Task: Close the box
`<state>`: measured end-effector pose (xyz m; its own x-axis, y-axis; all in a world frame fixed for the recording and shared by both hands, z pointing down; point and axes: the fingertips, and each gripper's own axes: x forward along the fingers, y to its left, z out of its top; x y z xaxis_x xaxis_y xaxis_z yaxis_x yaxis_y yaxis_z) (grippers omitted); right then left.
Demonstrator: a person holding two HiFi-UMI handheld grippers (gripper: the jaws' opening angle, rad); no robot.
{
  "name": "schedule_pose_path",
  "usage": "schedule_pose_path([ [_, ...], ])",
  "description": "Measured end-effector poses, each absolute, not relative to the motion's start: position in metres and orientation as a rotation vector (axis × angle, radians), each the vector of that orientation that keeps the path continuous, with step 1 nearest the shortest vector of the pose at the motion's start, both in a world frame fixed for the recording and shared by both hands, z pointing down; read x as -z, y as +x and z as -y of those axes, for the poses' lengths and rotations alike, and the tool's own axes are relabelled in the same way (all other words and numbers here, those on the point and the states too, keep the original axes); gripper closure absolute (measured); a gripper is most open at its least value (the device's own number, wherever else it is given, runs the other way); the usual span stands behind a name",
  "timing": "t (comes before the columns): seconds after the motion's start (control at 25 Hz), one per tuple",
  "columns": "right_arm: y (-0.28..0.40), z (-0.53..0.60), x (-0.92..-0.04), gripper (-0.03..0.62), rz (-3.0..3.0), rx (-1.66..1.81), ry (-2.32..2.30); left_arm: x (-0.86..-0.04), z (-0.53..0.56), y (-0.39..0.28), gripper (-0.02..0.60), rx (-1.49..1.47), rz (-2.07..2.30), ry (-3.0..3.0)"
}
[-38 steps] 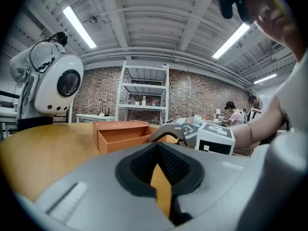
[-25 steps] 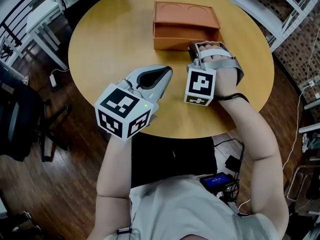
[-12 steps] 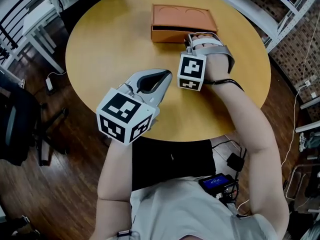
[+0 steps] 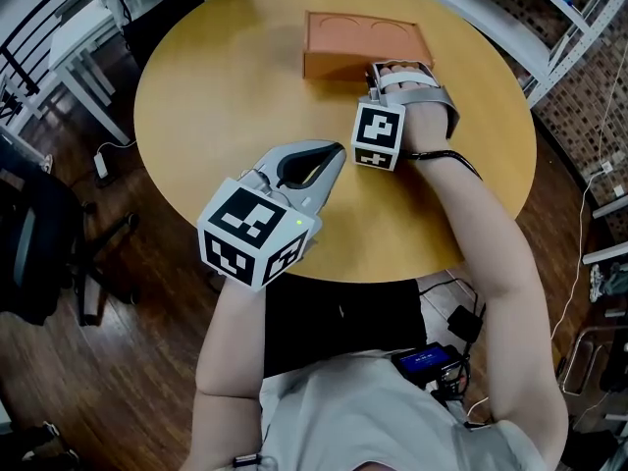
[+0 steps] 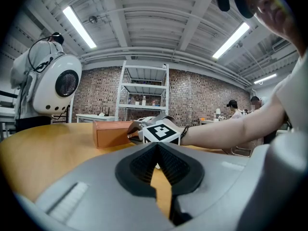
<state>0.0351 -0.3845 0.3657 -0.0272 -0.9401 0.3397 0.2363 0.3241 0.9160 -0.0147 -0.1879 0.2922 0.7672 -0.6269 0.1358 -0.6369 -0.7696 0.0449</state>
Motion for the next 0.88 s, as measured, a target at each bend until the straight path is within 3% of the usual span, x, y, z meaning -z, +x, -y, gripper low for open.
schedule_pose_path([
  [0.28, 0.033, 0.379, -0.366, 0.490, 1.235, 1.105, 0.753, -0.293, 0.188, -0.020, 0.581, -0.166, 1.030, 2.870],
  [0.48, 0.035, 0.337, -0.349, 0.501, 1.459, 1.035, 0.782, -0.294, 0.188, -0.020, 0.581, -0.169, 1.029, 2.871],
  [0.88, 0.016, 0.211, -0.296, 0.565, 2.524, 0.414, 0.729, -0.293, 0.184, -0.030, 0.581, -0.160, 1.024, 2.875],
])
